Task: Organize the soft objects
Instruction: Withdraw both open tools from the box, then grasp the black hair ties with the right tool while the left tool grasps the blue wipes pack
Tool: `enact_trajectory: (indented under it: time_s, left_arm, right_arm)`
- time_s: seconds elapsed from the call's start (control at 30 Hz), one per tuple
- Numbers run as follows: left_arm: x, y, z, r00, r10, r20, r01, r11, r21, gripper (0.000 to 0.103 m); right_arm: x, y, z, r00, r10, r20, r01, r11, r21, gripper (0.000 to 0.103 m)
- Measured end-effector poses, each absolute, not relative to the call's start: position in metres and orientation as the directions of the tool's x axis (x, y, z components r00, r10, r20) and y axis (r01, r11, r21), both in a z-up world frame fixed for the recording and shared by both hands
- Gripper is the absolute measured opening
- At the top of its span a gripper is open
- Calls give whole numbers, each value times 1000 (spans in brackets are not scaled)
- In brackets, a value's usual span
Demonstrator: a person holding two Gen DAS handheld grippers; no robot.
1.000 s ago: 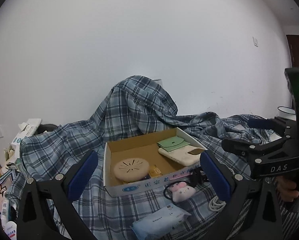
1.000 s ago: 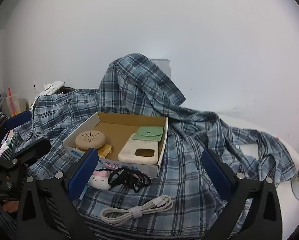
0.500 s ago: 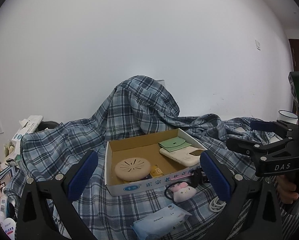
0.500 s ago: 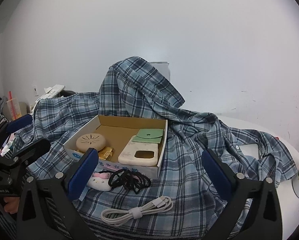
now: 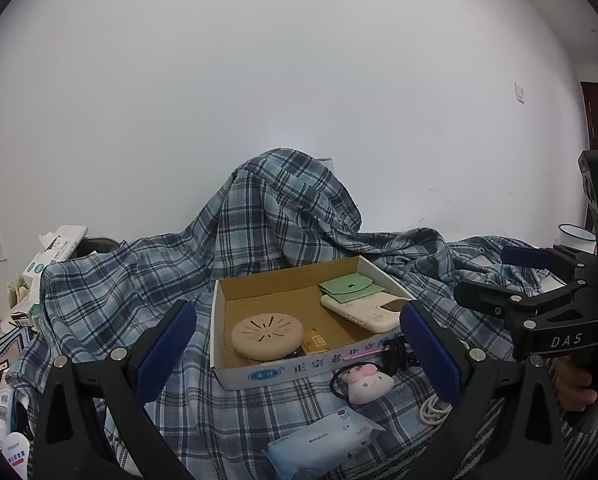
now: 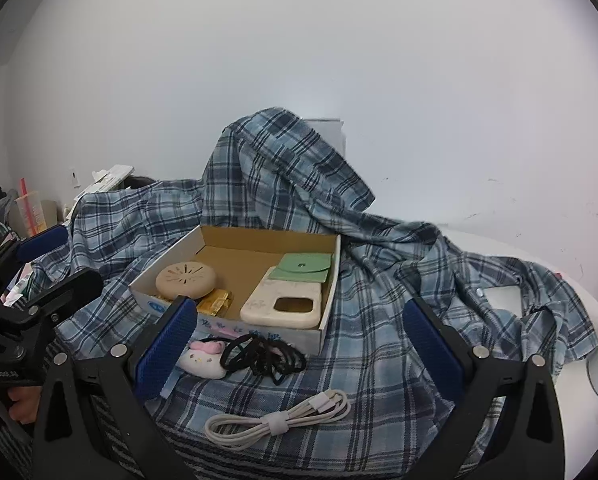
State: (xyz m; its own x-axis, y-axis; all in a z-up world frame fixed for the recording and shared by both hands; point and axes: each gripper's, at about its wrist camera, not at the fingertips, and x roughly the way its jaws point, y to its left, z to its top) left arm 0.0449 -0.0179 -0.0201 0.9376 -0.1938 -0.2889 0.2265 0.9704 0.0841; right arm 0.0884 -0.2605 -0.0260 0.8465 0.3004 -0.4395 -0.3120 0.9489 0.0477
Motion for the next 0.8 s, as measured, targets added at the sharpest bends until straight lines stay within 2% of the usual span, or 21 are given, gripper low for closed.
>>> enact_trajectory:
  time_s: [0.23, 0.37, 0.47, 0.6, 0.73, 0.8]
  left_arm:
    - [49, -16, -21, 935, -185, -301, 214, 974, 68, 103]
    - [52, -9, -20, 935, -178, -305, 198, 980, 34, 103]
    - [50, -1, -19, 938, -194, -288, 202, 979, -1, 103]
    - [49, -2, -18, 937, -200, -287, 209, 978, 2, 103]
    - [50, -5, -19, 937, -185, -296, 198, 980, 12, 103]
    - [54, -7, -21, 932, -175, -318, 190, 982, 15, 103]
  right_arm:
    - [103, -259, -35, 800, 302, -519, -309, 948, 75, 103]
    - [114, -253, -43, 785, 188, -590, -225, 974, 11, 103]
    - [115, -249, -45, 754, 258, -604, -299, 954, 35, 102]
    - [123, -242, -51, 714, 245, -657, -308, 951, 20, 102]
    - [138, -237, -60, 608, 303, -734, -331, 937, 113, 102]
    - [145, -233, -67, 587, 319, -744, -337, 932, 134, 98]
